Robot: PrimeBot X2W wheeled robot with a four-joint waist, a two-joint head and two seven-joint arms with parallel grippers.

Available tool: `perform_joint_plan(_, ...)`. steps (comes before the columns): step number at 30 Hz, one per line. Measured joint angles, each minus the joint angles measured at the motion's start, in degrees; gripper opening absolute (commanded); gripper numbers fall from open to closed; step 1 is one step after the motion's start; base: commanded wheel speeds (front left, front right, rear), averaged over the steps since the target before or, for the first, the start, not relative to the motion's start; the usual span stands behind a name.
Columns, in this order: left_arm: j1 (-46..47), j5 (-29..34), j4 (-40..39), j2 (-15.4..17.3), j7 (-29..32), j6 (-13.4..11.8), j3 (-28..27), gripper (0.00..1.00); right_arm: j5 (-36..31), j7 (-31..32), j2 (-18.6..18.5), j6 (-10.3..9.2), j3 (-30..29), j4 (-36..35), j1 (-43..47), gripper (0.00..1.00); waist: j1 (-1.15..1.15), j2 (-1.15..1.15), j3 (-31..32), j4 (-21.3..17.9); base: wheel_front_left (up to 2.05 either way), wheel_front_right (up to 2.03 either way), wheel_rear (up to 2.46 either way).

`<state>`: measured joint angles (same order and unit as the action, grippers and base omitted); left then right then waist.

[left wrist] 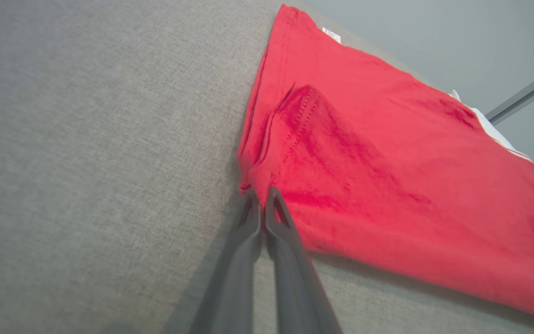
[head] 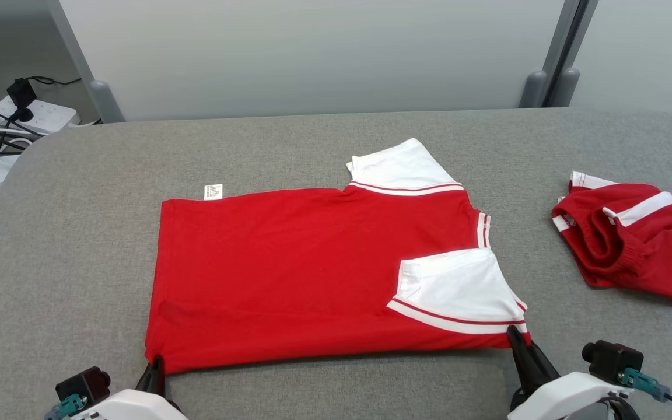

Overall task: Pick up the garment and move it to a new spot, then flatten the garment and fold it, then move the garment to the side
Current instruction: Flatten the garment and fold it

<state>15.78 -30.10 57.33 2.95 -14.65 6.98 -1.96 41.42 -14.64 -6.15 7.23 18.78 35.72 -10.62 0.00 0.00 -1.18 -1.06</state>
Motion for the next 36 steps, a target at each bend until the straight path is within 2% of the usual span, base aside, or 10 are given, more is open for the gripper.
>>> perform_joint_plan(4, -0.09, 1.76, -1.03, 0.16, 0.0, -0.53, -0.58, 0.0, 0.6, 0.08, -0.11, 0.0, 0.79, -0.16, 0.73, 0.0, 0.0, 0.0, -0.57, -0.23, 0.0, 0.0, 0.0)
perform_joint_plan(5, -0.09, 2.08, -1.31, 0.23, 0.0, -0.53, -0.75, 0.45, 0.66, 0.11, -0.13, 0.0, 0.88, -0.14, 0.7, 0.3, 0.0, 0.0, -0.73, -0.27, 0.0, 0.0, 0.0)
perform_joint_plan(6, -0.09, 2.46, -1.58, 0.29, 0.0, -0.55, -0.92, 1.0, 0.66, 0.53, -0.21, 0.0, 1.07, -0.03, 0.67, 0.78, 0.0, 0.0, -0.89, -0.3, 0.0, 0.0, 0.0)
perform_joint_plan(7, -0.09, 2.8, -1.99, 0.33, 0.0, -0.76, -1.11, 1.0, 0.66, 0.58, -0.29, 0.0, 1.29, 0.1, 0.66, 1.0, 0.0, 0.0, -1.02, -0.33, 0.0, 0.0, 0.0)
perform_joint_plan(10, -0.09, 4.0, -3.63, 0.43, -0.01, -2.05, -2.11, 1.0, 0.32, 0.57, -0.67, 0.0, 0.65, 0.21, 0.53, 1.0, 0.0, 0.0, -1.33, -0.28, 0.0, 0.0, 0.0)
perform_joint_plan(15, -0.1, 7.55, -8.37, 1.04, 0.0, -4.14, -3.57, 1.0, -2.99, 0.49, -2.23, 0.0, -3.89, -0.13, -0.66, 1.0, 0.0, 0.0, -1.93, 0.1, 0.0, 0.0, 0.0)
perform_joint_plan(19, -0.09, 10.58, -12.55, 1.45, -0.01, -4.3, -3.87, 1.0, -7.77, 0.48, -2.61, 0.0, -6.59, -2.71, -3.56, 1.0, 0.0, 0.0, -2.89, 0.36, 0.0, 0.0, 0.0)
perform_joint_plan(24, 0.96, 13.23, -14.14, 1.37, -0.01, -3.43, -2.97, 1.0, -13.89, 0.42, -1.88, 0.0, -7.6, -4.64, -9.07, 1.0, 0.0, 0.0, -5.04, 0.63, 0.0, 0.0, 0.0)
perform_joint_plan(29, 7.15, 16.0, -14.04, 1.72, -0.01, -1.77, -0.03, 1.0, -17.22, 0.41, -1.16, 0.0, -7.57, -4.94, -14.74, 1.0, 0.0, 0.0, -8.38, 1.0, 0.0, 0.0, 0.0)
perform_joint_plan(36, 18.44, 16.91, -10.14, 4.74, -0.01, -0.23, 3.79, 1.0, -19.31, 0.4, -1.02, 0.0, -7.25, -4.26, -22.11, 1.0, 0.0, 0.0, -14.63, 1.55, 0.0, 0.0, 0.0)
